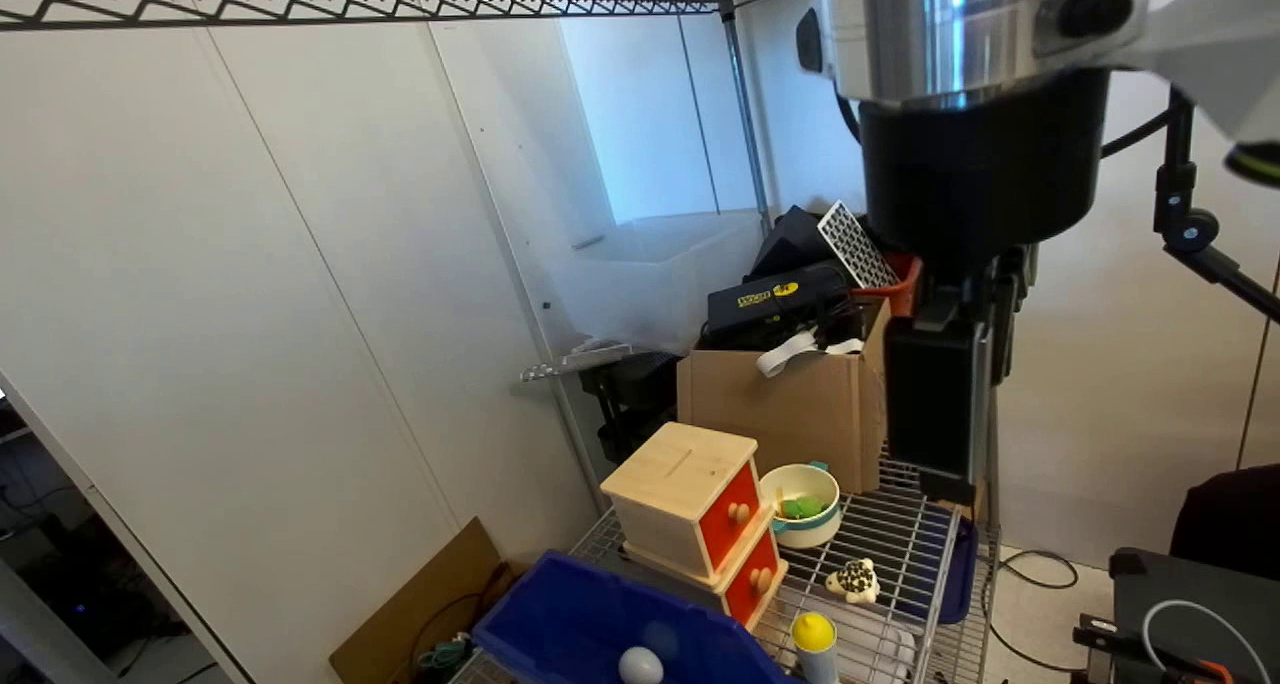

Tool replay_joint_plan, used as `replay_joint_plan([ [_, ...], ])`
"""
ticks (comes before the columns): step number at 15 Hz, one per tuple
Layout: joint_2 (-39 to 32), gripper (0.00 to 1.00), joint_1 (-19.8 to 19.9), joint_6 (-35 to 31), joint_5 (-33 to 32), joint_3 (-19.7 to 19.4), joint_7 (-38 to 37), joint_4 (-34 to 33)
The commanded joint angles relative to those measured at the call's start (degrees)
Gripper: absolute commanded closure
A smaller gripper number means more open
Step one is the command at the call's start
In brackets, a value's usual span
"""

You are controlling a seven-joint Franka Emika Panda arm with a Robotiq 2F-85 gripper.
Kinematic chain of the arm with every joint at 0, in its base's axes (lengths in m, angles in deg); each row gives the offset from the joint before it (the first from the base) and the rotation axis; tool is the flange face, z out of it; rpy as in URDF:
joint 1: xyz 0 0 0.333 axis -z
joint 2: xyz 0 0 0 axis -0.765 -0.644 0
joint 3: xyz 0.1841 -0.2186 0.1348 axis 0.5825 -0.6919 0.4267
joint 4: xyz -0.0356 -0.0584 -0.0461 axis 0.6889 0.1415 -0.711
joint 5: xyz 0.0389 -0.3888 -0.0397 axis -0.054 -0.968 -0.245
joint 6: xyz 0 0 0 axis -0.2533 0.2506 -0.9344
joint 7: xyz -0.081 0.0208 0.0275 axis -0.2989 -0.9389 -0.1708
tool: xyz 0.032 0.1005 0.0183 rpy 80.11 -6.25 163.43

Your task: Open the top drawer

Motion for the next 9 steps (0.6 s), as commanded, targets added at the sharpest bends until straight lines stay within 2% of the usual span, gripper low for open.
replay_joint_plan([
  [1,0.68,0.00,-2.22,1.87,2.56,-3.32,5.41,1.95],
  [9,3.45,0.00,-2.76,4.55,1.06,-5.31,12.36,6.63],
])
